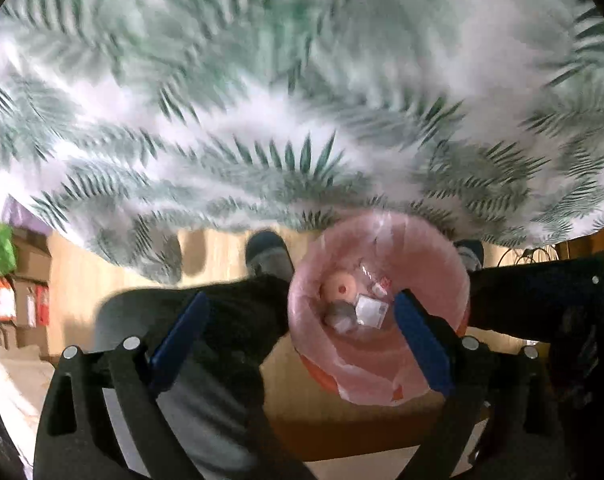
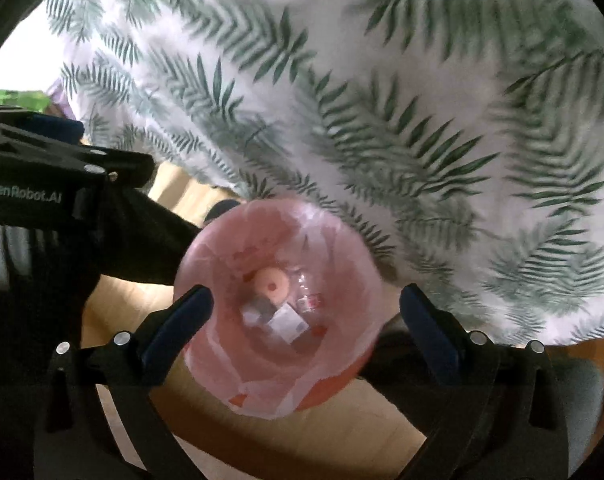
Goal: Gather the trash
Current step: 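Raise both open tools from the bin toward the table items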
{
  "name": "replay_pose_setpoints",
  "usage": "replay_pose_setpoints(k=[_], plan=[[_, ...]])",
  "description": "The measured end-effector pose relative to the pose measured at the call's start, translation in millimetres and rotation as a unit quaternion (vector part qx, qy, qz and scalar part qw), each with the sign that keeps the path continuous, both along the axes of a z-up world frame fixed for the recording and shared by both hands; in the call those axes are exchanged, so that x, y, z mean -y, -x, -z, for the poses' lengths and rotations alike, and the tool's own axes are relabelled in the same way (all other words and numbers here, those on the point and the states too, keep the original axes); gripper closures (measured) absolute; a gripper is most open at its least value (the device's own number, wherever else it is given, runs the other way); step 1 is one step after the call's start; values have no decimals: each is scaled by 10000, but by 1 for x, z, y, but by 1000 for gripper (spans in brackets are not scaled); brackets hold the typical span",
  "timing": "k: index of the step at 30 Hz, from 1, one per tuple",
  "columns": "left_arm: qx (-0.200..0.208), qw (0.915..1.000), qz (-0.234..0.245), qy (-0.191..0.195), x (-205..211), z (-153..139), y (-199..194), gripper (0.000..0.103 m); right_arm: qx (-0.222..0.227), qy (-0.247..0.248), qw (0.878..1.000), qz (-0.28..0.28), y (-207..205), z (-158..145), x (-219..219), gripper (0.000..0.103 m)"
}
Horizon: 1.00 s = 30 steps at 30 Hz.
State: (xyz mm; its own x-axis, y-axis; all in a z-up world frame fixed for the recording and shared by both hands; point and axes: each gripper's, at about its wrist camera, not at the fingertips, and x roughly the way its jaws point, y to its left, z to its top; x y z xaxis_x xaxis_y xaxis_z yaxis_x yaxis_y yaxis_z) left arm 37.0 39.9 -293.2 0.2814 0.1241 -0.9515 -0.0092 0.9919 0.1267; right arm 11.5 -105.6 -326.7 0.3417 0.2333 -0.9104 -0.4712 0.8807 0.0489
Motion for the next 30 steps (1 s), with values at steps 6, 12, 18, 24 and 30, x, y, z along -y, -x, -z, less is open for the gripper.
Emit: replay_pose_setpoints(k=[6, 12, 18, 24, 30], plan=[[870, 9962, -12, 30, 2, -93, 15, 8, 689, -197, 9972, 201, 12, -88, 19, 6], [1870, 9823, 55, 51, 5, -193, 36, 5, 1329, -395, 9898, 320, 21, -172, 32, 6], [2572, 9662, 171, -10, 15, -252, 60, 5, 1783, -544, 9816, 413, 35, -228, 43, 6], [2911, 9563, 255, -47, 23, -281, 76, 5, 2144, -664, 9734, 453, 52, -268, 50, 6], [3030, 9527, 240, -38, 23, -291, 82, 5, 2402, -729, 9668, 476, 61, -288, 50, 6]])
